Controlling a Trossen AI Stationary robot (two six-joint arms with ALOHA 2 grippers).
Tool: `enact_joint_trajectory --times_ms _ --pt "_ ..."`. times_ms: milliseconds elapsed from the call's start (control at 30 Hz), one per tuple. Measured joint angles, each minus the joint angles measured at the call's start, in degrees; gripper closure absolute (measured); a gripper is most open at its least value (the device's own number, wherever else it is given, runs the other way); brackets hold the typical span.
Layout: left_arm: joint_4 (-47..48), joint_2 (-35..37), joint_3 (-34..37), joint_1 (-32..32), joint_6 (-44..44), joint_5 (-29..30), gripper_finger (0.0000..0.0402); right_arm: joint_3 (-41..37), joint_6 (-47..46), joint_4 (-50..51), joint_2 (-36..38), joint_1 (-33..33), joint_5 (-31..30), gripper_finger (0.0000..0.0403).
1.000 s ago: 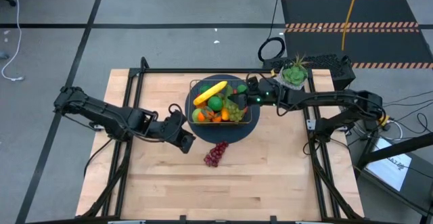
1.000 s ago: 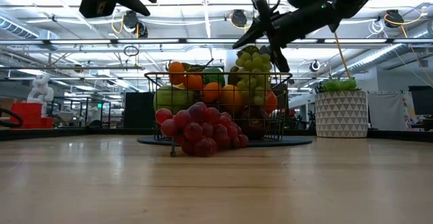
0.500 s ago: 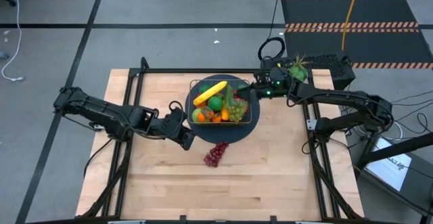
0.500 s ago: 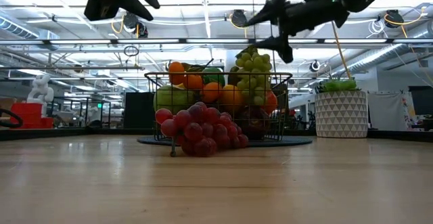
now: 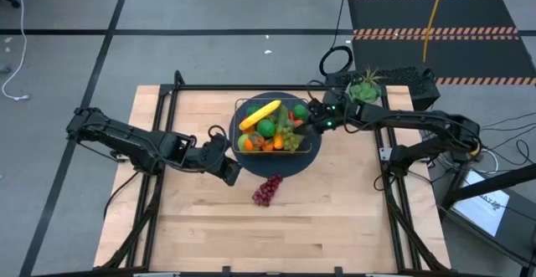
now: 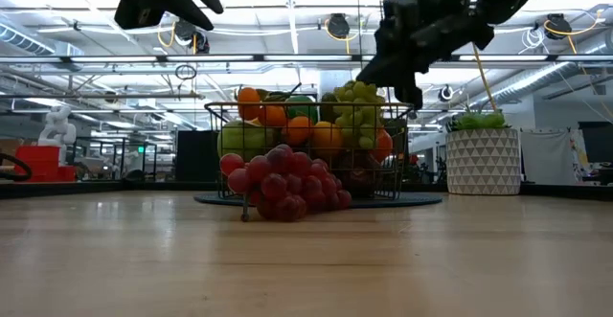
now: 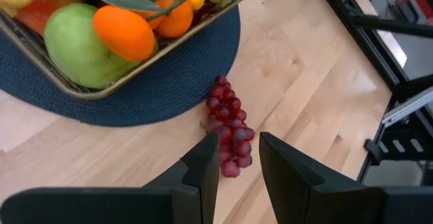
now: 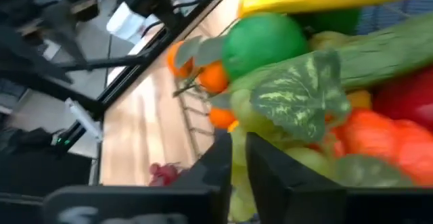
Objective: Build produce basket
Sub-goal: Put the green grapes into the wire basket, then put the red grapes into the wire basket
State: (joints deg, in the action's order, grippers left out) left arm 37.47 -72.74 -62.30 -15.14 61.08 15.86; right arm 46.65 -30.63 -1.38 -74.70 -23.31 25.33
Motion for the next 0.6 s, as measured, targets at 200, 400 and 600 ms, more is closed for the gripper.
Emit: enact_joint_trajectory --times_ms 200,400,600 --pt "-0.37 0.01 0.0 -1.19 4.23 2.49 0.0295 0.02 -2.54 -0.86 -1.13 -2.83 -1.51 0.04" --pt "-0.83 0.0 0.0 -2.4 5.15 2.73 0.0295 0.02 -5.57 -0.95 -0.26 -5.16 -1.29 0.0392" --pt "-1.09 -0.64 0.0 -4.73 4.16 3.05 0.0295 0.02 -11.46 -4.53 3.82 -5.25 -1.29 0.0394"
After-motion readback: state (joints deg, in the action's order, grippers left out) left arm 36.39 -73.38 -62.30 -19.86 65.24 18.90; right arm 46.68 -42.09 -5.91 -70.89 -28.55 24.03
